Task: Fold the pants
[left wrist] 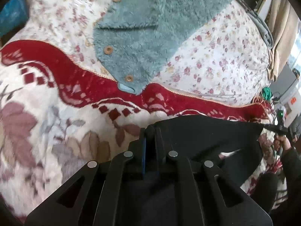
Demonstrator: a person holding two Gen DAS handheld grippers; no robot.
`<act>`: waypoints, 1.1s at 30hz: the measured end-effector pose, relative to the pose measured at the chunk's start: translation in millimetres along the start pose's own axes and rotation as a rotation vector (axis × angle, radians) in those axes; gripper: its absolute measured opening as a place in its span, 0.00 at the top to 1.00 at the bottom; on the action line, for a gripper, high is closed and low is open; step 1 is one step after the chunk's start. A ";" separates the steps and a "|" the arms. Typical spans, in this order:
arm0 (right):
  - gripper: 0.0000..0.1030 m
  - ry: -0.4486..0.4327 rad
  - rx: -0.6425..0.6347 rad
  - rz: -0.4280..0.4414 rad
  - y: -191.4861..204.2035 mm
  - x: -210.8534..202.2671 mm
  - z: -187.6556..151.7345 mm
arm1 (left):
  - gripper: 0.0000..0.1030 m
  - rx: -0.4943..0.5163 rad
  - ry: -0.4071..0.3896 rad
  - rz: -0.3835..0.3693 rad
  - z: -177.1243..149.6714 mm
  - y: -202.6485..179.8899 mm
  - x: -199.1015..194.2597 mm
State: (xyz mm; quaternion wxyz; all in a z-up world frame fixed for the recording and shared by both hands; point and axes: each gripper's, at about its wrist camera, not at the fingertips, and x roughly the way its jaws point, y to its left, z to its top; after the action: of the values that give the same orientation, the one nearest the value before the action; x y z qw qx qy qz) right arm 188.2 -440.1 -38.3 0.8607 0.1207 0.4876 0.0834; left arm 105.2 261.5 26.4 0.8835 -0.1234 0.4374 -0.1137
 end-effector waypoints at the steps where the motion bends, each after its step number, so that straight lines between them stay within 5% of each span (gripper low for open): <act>1: 0.93 0.000 -0.010 0.003 1.7 -6.4 -3.5 | 0.94 0.000 -0.010 0.007 -4.8 -2.9 -7.2; 11: 0.93 0.031 -0.159 0.048 18.2 -56.5 -76.3 | 0.94 -0.136 -0.055 -0.021 -86.8 26.4 -51.7; 18: 0.93 0.131 -0.196 0.025 4.0 -40.7 -122.0 | 0.94 -0.319 -0.036 -0.082 -144.2 59.4 -40.2; 33: 0.93 0.190 -0.196 0.010 -3.6 -20.0 -134.2 | 0.94 -0.592 -0.083 -0.077 -193.4 110.8 -30.3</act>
State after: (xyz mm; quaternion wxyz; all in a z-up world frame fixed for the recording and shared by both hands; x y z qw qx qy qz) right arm 62.7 -431.8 -89.5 0.8178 0.0301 0.5559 0.1458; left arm -57.3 352.6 -99.7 0.8214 -0.3966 0.4098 -0.0093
